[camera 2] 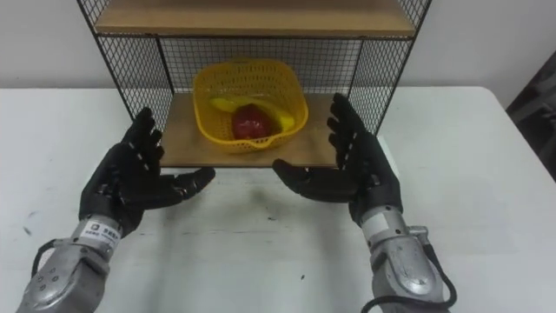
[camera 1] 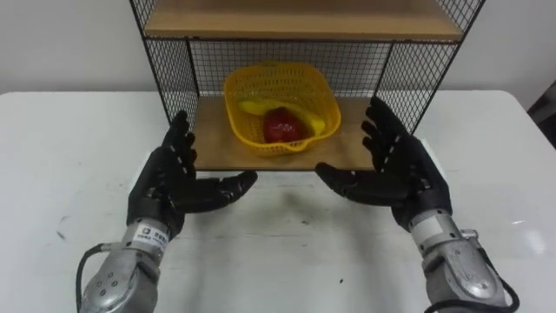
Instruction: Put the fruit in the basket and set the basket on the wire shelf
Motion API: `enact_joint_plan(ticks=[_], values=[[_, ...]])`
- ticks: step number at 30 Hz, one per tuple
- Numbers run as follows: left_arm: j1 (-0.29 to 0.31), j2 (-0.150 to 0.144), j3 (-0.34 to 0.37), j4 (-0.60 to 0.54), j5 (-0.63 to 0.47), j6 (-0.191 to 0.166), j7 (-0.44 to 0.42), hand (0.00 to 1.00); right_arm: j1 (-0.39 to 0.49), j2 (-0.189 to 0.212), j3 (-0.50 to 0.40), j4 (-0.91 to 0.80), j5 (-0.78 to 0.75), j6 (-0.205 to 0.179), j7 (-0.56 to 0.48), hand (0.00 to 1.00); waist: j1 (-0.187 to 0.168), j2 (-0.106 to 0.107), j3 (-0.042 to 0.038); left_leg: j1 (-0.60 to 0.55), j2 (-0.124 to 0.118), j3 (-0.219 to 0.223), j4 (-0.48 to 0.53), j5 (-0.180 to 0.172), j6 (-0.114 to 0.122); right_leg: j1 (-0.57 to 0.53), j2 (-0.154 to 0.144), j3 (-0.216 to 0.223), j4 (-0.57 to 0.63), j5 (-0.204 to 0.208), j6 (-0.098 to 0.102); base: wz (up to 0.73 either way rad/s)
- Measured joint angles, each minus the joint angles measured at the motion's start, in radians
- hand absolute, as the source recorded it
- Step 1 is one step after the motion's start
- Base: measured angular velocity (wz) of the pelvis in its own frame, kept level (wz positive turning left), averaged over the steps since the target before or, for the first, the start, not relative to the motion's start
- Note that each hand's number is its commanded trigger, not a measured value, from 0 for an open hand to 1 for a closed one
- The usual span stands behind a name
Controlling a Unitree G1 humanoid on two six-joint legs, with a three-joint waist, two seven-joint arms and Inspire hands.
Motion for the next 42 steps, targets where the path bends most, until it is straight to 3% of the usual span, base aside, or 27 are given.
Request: enact_joint_plan(ticks=[2,6,8,13,16,18,20,23,24,26,27,29,32,35,42], values=[[0.048,0.0,-0.008,-0.03,-0.031,-0.035,-0.007,0.0,0.05,-0.002,0.001,-0.006,0.001,-0.036,0.014,0.0,-0.001,0.002,-0.0016,0.003,0.001,-0.003,-0.002,0.001,-0.001,0.003,0.0,0.0,0.0,0.0,0.0,0.05],[0.078,0.002,-0.01,-0.03,-0.06,-0.049,-0.011,0.0,0.096,-0.002,0.002,-0.006,0.001,-0.037,0.021,0.0,-0.001,0.0,0.0001,0.001,0.0,-0.004,-0.003,0.001,-0.001,0.002,0.001,-0.001,0.0,0.0,0.0,0.0],[0.083,0.005,-0.016,-0.03,-0.062,-0.057,-0.012,0.0,0.112,-0.001,0.003,-0.006,-0.001,-0.039,0.021,0.0,-0.001,-0.009,0.0048,-0.001,-0.001,-0.004,-0.005,0.001,-0.001,0.0,0.001,-0.005,0.0,0.0,0.0,0.0],[0.086,0.009,-0.014,-0.03,-0.062,-0.085,-0.015,0.0,0.125,-0.001,0.002,-0.026,-0.011,-0.048,0.01,0.0,0.002,-0.021,0.0005,-0.009,-0.001,-0.006,-0.004,0.001,-0.001,-0.002,0.0,-0.012,0.001,0.0,0.0,0.0],[0.088,0.009,0.009,-0.039,-0.043,-0.093,-0.014,0.0,0.125,-0.001,-0.021,-0.051,-0.029,-0.1,-0.025,0.0,0.004,-0.023,-0.0013,-0.01,-0.002,-0.008,-0.001,0.001,-0.001,-0.001,0.0,-0.011,0.001,0.0,0.0,0.01],[0.093,0.007,0.05,-0.062,-0.006,-0.094,-0.007,0.0,0.126,-0.001,-0.059,-0.081,-0.048,-0.114,-0.061,0.0,0.008,-0.021,-0.0014,-0.012,-0.002,-0.007,0.004,0.001,-0.001,-0.003,0.0,-0.01,0.001,0.0,0.0,0.0],[0.093,0.009,0.177,-0.142,0.037,-0.115,0.011,0.0,0.125,-0.002,-0.151,-0.117,-0.077,-0.149,-0.137,0.0,0.008,-0.018,-0.0004,-0.013,-0.002,-0.01,0.004,0.001,-0.001,-0.003,0.001,-0.012,-0.001,0.0,0.0,0.02],[0.083,0.01,0.387,-0.261,0.059,-0.219,0.128,0.0,0.126,-0.005,-0.318,-0.196,-0.1,-0.187,-0.297,0.0,0.01,-0.008,0.002,-0.011,-0.002,-0.015,0.001,0.001,-0.001,-0.004,0.001,-0.016,-0.001,0.0,0.0,0.04],[0.086,0.009,0.469,-0.298,0.068,-0.265,0.199,0.0,0.127,-0.015,-0.391,-0.221,-0.101,-0.221,-0.357,0.0,0.012,-0.002,-0.0006,-0.01,-0.003,-0.014,-0.004,0.001,-0.001,-0.007,0.001,-0.015,-0.001,0.0,0.0,0.0],[0.085,0.006,0.583,-0.323,0.077,-0.325,0.309,0.0,0.124,-0.033,-0.497,-0.233,-0.102,-0.265,-0.451,0.0,0.016,0.004,-0.0051,-0.005,-0.003,-0.014,-0.008,0.001,-0.001,-0.005,0.001,-0.017,-0.001,0.0,0.0,0.0],[0.084,0.008,0.621,-0.323,0.077,-0.335,0.34,0.0,0.124,-0.037,-0.532,-0.233,-0.102,-0.273,-0.48,0.0,0.019,0.005,-0.0057,0.0,-0.002,-0.014,-0.011,0.001,-0.001,-0.002,0.001,-0.019,-0.001,0.0,0.0,0.0],[0.088,0.016,0.761,-0.321,0.07,-0.35,0.456,0.0,0.125,-0.059,-0.647,-0.234,-0.102,-0.287,-0.605,0.0,0.028,0.003,-0.0062,0.007,-0.002,-0.014,-0.02,0.001,-0.001,0.002,0.002,-0.025,0.0,0.0,0.001,0.0],[0.104,0.02,0.882,-0.322,0.062,-0.367,0.585,0.0,0.137,-0.067,-0.776,-0.233,-0.103,-0.307,-0.753,0.0,0.036,-0.005,-0.0049,0.004,-0.002,-0.016,-0.02,0.001,-0.001,-0.004,0.002,-0.026,0.001,-0.001,0.001,0.0],[0.126,0.057,0.952,-0.298,-0.022,-0.385,0.706,0.0,0.174,-0.068,-0.843,-0.221,-0.068,-0.312,-0.893,0.0,0.037,-0.016,-0.0018,0.004,-0.003,-0.029,-0.019,0.0,-0.002,-0.002,0.001,-0.034,0.006,-0.003,0.004,0.1],[0.215,0.064,0.973,-0.083,-0.199,-0.364,0.874,0.0,0.29,-0.062,-0.875,-0.031,0.18,-0.292,-1.016,0.0,0.037,-0.022,-0.0005,-0.014,-0.005,-0.037,-0.013,0.0,0.0,-0.041,-0.005,-0.024,0.066,-0.008,0.007,0.01]])
